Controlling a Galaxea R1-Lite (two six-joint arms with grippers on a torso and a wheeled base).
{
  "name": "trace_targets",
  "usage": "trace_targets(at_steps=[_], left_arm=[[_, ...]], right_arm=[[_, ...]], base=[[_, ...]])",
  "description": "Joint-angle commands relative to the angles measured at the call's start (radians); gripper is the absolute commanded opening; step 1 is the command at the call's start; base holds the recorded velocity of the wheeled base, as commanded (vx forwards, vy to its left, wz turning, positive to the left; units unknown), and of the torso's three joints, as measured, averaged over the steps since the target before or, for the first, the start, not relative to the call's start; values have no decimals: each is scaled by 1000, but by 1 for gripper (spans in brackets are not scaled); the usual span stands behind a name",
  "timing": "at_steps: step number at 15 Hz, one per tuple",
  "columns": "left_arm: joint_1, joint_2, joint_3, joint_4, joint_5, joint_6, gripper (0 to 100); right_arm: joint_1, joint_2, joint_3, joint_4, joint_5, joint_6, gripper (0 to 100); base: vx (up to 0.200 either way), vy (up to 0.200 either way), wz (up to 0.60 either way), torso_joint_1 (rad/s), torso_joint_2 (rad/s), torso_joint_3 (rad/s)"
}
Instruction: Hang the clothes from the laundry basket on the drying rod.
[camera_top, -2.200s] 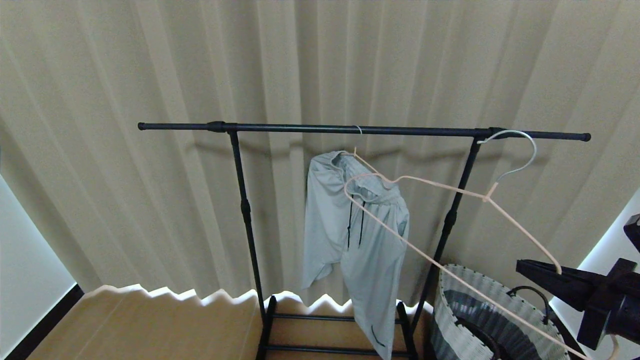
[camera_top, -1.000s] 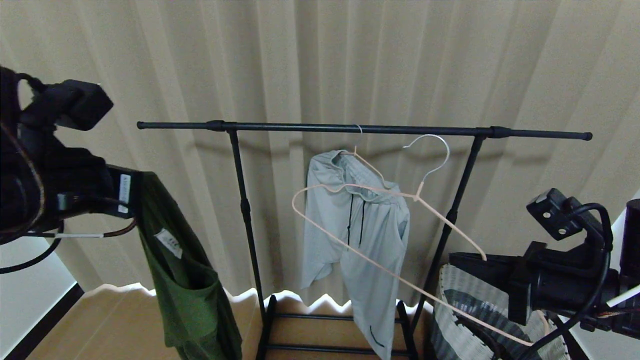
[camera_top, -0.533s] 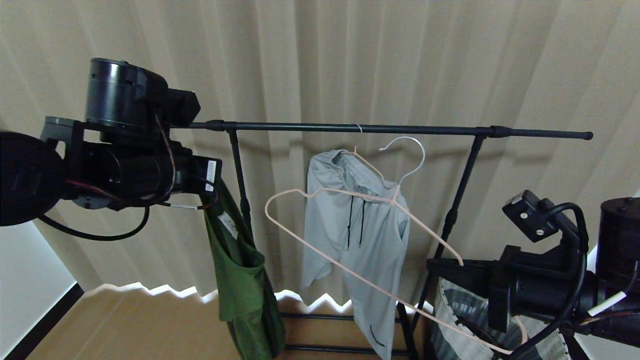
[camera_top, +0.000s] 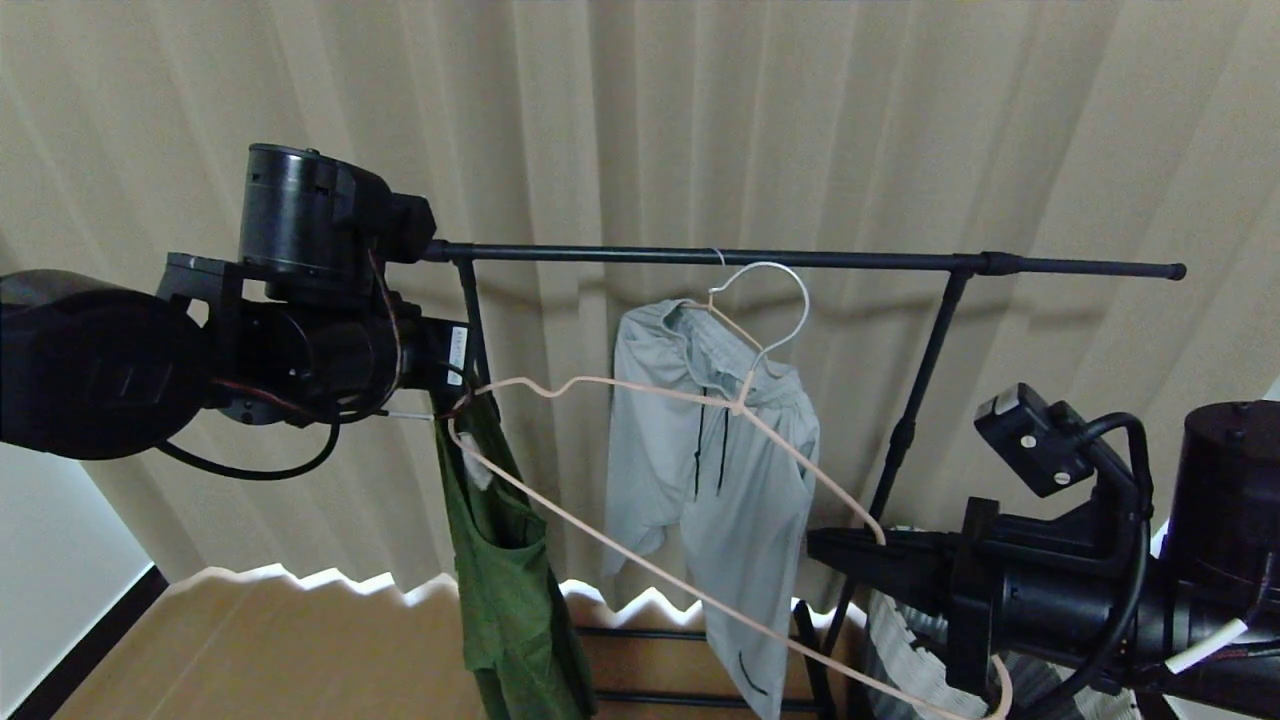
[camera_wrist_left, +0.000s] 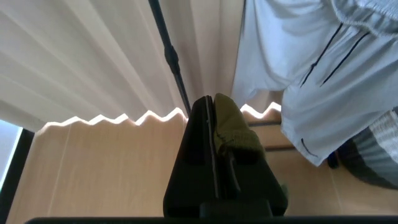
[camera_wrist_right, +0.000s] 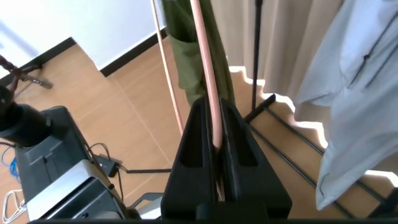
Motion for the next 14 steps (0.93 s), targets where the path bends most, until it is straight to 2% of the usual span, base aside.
trace_targets(at_steps=[1, 6, 10, 14], left_arm=[[-2, 2, 5, -1, 1, 0, 0], [0, 2, 11, -1, 1, 0, 0], [1, -1, 11, 4, 24, 5, 0], [11, -3, 22, 2, 36, 63, 0]], right_arm=[[7, 24, -22, -2, -1, 2, 0], [16, 51, -36, -7, -2, 2, 0], [16, 136, -33, -131, -7, 11, 0], [16, 137, -36, -142, -22, 15, 0]], base=[[0, 0, 0, 0, 0, 0], [0, 0, 0, 0, 0, 0], [0, 0, 0, 0, 0, 0], [0, 0, 0, 0, 0, 0]])
